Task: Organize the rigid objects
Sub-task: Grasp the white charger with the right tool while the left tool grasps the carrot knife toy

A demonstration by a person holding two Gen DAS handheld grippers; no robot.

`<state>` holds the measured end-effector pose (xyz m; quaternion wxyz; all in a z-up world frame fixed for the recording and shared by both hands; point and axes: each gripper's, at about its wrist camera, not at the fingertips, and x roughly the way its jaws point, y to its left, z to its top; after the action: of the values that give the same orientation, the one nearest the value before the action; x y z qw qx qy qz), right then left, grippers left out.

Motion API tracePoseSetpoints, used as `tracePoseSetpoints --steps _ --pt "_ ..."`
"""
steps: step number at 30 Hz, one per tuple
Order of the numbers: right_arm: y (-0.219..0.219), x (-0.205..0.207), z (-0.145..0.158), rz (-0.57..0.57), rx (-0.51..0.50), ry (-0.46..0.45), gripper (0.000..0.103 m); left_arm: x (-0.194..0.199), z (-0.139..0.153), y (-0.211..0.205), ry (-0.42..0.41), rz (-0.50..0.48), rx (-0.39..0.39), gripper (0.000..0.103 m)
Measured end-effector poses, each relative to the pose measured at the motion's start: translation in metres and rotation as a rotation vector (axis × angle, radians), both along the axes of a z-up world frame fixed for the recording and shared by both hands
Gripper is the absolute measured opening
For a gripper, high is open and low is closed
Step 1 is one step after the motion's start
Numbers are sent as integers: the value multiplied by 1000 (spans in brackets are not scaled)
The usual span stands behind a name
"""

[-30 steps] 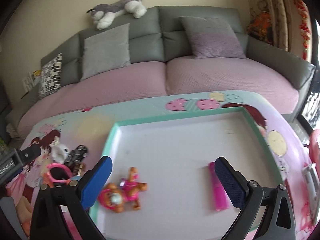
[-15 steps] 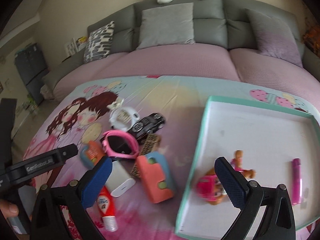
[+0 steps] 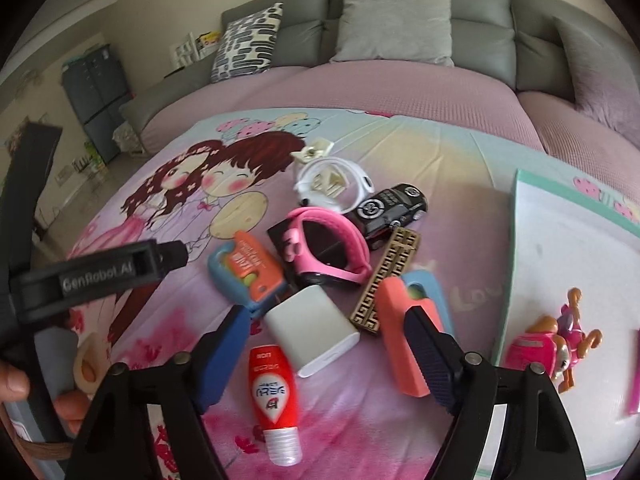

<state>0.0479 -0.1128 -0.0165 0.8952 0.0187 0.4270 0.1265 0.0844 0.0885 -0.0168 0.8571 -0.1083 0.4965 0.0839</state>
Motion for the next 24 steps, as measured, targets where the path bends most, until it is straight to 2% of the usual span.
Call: tracePoseSetpoints --steps 3,4,7,9,12,15,24 --pt "4 -2 1 18 14 -1 77 2 -4 1 13 -10 -56 103" --pt "5 -2 1 26 28 3 72 2 -5 0 16 -11 -66 103" --pt "10 -2 -2 33 21 16 69 3 -5 -1 15 -13 -61 103" --pt "12 -1 -6 34 16 29 64 4 -7 0 19 -12 -63 103" --pt "11 0 -10 22 6 37 63 4 -9 -1 25 -20 -76 103" --pt "9 4 -19 6 13 83 63 5 -11 -4 25 -32 -84 103" --pt "7 12 -30 -35 73 97 63 8 -14 -16 23 -84 -92 103"
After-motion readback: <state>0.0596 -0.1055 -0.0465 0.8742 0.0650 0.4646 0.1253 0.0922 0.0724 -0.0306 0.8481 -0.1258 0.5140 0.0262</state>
